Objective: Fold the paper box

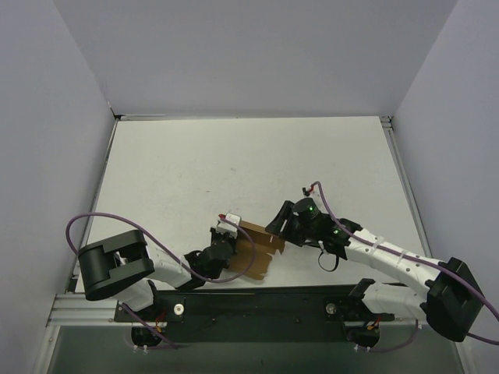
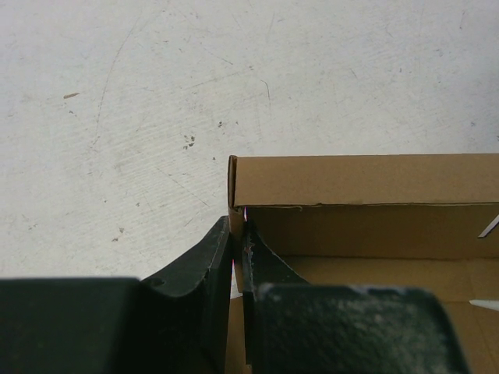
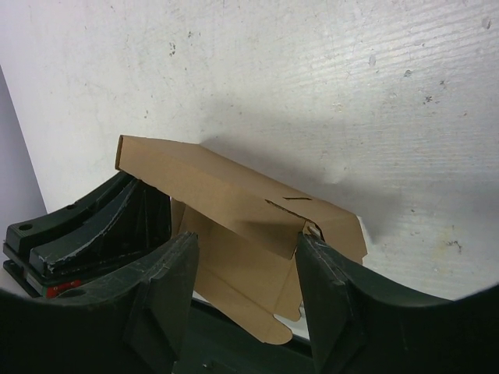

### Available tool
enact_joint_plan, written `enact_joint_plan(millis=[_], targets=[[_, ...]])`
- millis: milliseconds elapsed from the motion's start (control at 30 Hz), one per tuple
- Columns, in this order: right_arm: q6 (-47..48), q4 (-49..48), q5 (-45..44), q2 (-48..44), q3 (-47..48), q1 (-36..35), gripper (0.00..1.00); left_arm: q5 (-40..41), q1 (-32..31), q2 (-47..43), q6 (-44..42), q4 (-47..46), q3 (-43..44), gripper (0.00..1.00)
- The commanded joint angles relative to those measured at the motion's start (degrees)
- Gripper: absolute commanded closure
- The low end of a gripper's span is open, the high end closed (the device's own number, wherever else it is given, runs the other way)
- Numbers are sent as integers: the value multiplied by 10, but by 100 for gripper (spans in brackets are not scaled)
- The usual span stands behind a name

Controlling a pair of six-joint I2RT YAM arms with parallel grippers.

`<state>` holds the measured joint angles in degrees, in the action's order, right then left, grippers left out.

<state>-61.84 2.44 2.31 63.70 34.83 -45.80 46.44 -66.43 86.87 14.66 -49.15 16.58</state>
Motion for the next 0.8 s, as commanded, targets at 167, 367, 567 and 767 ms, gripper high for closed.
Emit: enact_joint_plan(millis=[167,367,567,767], targets=[[-11,-51,-13,36,-5,-10,50,2,-18,-12,-14,-14,-10,100],[-13,-73,-15,39,-6,-10,50,7,-28,-10,-17,-17,-9,100],[-22,-94,-16,41,-13,-9,52,16,-41,-10,-21,-23,-12,100],[-35,-132,-9,42,-26,1,54,25,-55,-10,-23,-38,-16,100]])
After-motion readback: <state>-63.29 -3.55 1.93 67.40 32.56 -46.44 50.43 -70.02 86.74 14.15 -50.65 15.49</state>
